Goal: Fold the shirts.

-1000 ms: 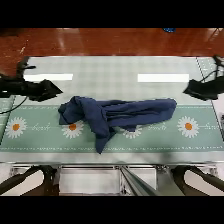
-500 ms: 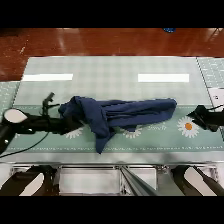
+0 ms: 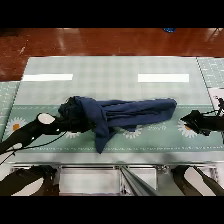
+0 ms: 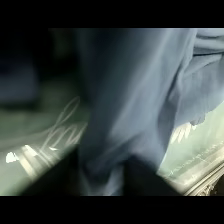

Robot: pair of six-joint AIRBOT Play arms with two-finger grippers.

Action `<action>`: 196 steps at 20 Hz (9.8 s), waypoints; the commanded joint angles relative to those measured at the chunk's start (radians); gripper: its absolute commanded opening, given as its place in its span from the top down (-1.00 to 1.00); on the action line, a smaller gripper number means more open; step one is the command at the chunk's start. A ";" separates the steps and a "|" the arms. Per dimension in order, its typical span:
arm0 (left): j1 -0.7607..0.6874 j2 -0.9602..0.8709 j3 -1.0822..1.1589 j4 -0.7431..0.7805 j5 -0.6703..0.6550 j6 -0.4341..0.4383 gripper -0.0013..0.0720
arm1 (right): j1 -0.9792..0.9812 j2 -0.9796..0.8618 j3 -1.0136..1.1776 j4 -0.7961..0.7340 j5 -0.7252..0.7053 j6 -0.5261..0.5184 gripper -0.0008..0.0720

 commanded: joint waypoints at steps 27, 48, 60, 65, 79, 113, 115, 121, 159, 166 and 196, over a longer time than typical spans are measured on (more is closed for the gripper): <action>0.430 0.181 0.914 0.003 -0.255 0.036 0.89 | 0.441 -0.149 1.140 0.150 0.024 -0.009 0.91; 0.468 0.515 1.261 0.489 -0.820 -0.160 0.89 | 0.440 0.348 1.272 -0.159 0.464 0.120 0.91; 0.356 -0.155 0.660 0.484 -0.183 -0.005 0.89 | 0.440 -0.183 0.742 -0.067 -0.064 0.010 0.91; 0.320 -0.492 1.009 0.485 -0.186 -0.119 0.89 | 0.440 -0.587 0.940 0.021 -0.089 0.011 0.91; 0.525 -0.464 1.141 0.645 -0.790 -0.206 -0.43 | 0.243 -0.612 1.096 -0.086 0.379 0.049 -0.16; 0.509 0.024 0.046 0.320 -0.220 -0.129 0.89 | -0.167 0.075 0.033 -0.085 0.185 0.061 -0.15; 0.509 0.024 0.066 0.320 -0.220 -0.129 0.89 | -0.164 0.048 -0.055 -0.066 0.157 0.046 -0.15; 0.509 0.024 0.069 0.320 -0.232 -0.129 0.89 | -0.084 -0.155 -0.076 0.126 0.063 -0.093 -0.15; 0.595 0.774 1.083 1.038 -0.608 -0.343 0.89 | 0.345 0.340 1.474 -0.328 0.617 0.206 0.91; 0.578 0.568 0.745 0.659 -0.605 -0.219 0.89 | 0.346 0.331 0.905 -0.217 0.430 0.155 0.91; 0.389 -0.590 1.031 0.721 -0.748 -0.169 0.89 | 0.332 -0.840 1.013 -0.065 0.446 -0.042 0.90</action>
